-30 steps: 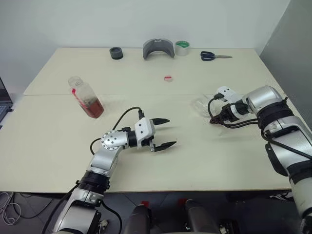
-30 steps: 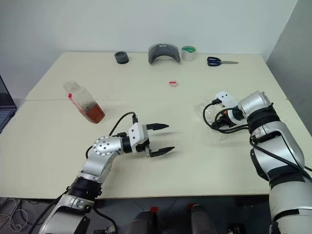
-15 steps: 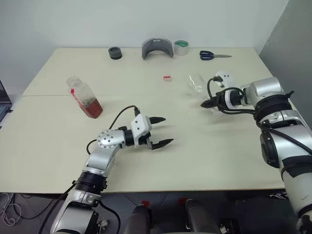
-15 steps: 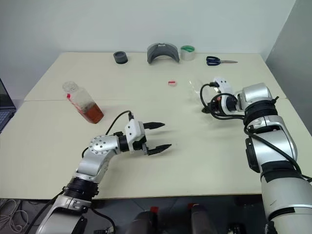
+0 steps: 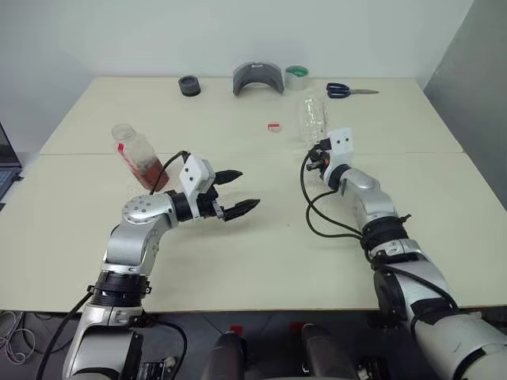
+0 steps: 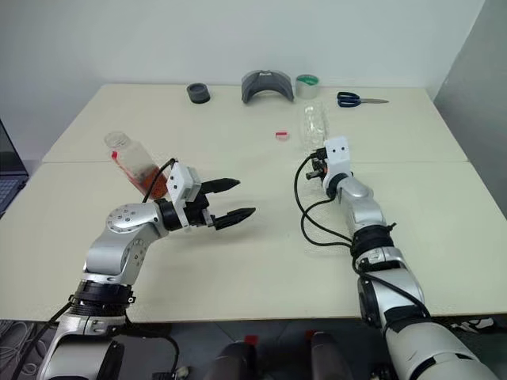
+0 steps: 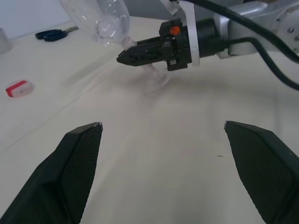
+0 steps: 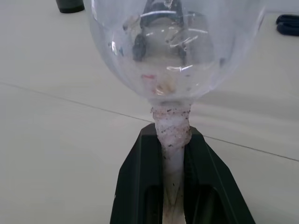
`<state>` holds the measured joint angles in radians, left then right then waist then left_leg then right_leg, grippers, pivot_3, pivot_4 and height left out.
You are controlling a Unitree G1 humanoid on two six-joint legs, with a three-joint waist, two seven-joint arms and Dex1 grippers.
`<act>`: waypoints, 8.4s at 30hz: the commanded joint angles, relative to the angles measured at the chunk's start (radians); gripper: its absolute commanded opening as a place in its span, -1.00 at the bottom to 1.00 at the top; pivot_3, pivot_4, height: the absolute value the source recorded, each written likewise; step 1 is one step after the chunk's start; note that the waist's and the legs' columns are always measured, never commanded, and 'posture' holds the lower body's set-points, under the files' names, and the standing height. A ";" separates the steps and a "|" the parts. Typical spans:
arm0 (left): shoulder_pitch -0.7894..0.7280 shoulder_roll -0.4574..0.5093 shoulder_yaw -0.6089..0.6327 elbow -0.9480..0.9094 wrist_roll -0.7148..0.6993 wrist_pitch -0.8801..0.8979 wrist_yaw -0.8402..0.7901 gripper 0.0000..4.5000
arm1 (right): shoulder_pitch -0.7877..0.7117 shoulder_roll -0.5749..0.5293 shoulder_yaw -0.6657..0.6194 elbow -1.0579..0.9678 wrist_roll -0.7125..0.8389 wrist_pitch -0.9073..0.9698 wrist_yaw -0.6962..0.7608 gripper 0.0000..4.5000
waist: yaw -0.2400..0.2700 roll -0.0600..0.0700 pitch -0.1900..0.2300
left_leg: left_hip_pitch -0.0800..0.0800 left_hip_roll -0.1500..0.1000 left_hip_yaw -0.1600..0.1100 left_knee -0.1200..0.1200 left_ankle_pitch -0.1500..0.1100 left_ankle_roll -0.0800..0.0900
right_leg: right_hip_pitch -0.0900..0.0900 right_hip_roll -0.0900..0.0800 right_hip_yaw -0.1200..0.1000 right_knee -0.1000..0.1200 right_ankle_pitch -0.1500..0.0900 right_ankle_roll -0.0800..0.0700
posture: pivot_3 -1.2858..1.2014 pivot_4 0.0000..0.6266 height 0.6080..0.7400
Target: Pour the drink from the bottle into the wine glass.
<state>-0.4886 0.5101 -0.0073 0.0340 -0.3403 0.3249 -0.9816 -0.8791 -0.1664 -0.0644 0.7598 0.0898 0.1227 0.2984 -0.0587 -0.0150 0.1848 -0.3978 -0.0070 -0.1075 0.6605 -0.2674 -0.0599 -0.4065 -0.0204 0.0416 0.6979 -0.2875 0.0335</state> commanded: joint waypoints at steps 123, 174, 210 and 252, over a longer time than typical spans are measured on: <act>0.274 -0.094 0.100 -0.100 0.083 -0.207 0.428 1.00 | 0.848 -0.069 0.111 -1.082 0.050 0.016 0.090 0.99 | 0.006 -0.005 -0.005 | 0.013 0.002 0.005 -0.015 0.000 0.000 | 0.004 0.002 0.004 -0.003 -0.001 -0.003 | 0.03 -0.52 1.00; 0.286 -0.155 0.096 -0.026 0.166 -0.319 0.547 1.00 | 0.837 -0.087 0.120 -1.073 0.061 0.013 0.133 0.99 | 0.008 -0.005 -0.005 | 0.014 0.002 0.005 -0.015 0.000 0.000 | 0.004 0.002 0.004 -0.003 -0.001 -0.003 | 0.03 -0.52 1.00; 0.399 -0.171 0.293 0.040 0.118 -0.260 0.702 1.00 | 0.782 -0.211 0.220 -1.180 0.175 0.160 0.342 0.99 | 0.009 -0.005 -0.005 | 0.018 0.002 0.000 -0.015 0.000 0.000 | 0.014 0.002 -0.001 -0.010 -0.001 -0.003 | 0.03 -0.52 1.00; 0.116 0.034 0.367 0.318 0.080 -0.328 0.620 1.00 | 0.637 -0.158 0.289 -1.127 0.171 0.185 0.350 0.99 | 0.019 -0.005 -0.005 | 0.018 0.002 -0.002 -0.015 0.000 0.000 | 0.018 0.002 -0.003 -0.016 0.000 -0.002 | 0.03 -0.52 1.00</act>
<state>-0.3493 0.5228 0.3260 0.3607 -0.2450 -0.0032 -0.3642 -0.2189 -0.3315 0.2206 -0.3469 0.2567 0.3116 0.6503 -0.0398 -0.0203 0.1795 -0.3795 -0.0050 -0.1093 0.6451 -0.2671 -0.0602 -0.3889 -0.0189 0.0387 0.6819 -0.2871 0.0318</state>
